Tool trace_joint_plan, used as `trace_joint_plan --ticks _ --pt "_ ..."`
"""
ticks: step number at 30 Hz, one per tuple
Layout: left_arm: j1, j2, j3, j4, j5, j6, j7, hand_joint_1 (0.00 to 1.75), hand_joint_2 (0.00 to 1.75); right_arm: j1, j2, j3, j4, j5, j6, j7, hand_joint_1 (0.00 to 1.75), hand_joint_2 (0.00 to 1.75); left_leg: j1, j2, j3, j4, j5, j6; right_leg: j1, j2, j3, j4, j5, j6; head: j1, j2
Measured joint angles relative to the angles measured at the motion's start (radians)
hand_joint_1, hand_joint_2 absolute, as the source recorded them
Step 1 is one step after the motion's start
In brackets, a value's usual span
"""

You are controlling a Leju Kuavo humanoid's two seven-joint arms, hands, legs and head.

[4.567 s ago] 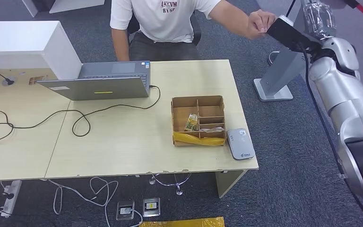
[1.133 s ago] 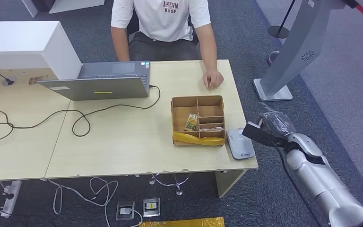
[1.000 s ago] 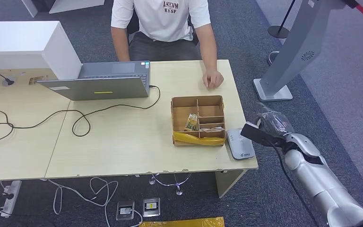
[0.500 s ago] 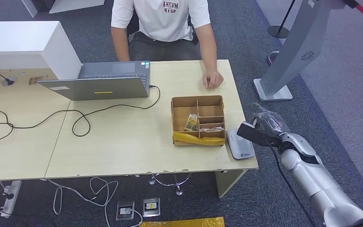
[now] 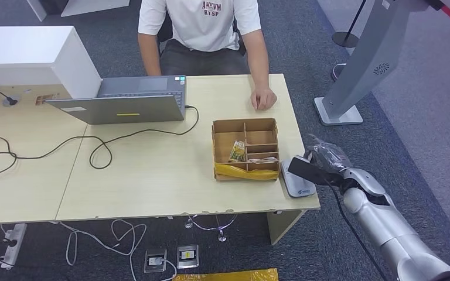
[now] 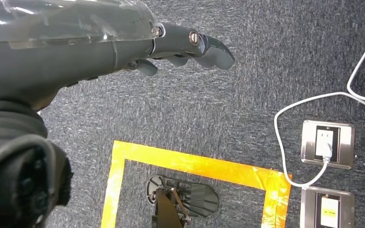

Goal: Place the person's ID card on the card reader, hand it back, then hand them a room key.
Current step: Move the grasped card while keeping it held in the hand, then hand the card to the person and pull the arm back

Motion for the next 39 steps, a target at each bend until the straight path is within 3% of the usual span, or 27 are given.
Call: trace_joint_plan --ticks 28,32,39 --pt "0.0 0.002 -0.025 0.0 -0.022 -0.007 0.0 0.0 0.0 0.02 0.011 0.013 -0.015 0.011 -0.018 0.026 1.75 1.75 0.0 0.001 0.001 0.0 0.0 0.0 0.0 0.001 0.001 0.0 0.0 0.0 0.0 0.0" --pt "0.0 0.002 -0.026 0.0 -0.019 -0.004 -0.001 0.0 0.0 -0.035 0.01 0.011 -0.009 0.056 -0.019 -0.015 1.75 1.75 0.0 0.002 0.0 0.0 0.0 0.0 0.0 0.002 0.0 0.0 0.0 0.0 0.0 0.0" --pt "-0.001 0.001 -0.032 0.0 -0.01 0.002 -0.013 0.0 0.0 -0.234 0.017 0.011 0.059 0.109 -0.021 -0.094 1.75 1.75 -0.001 0.003 -0.002 0.0 0.001 -0.001 -0.001 0.002 -0.003 0.002 0.001 -0.001 0.0 0.0"
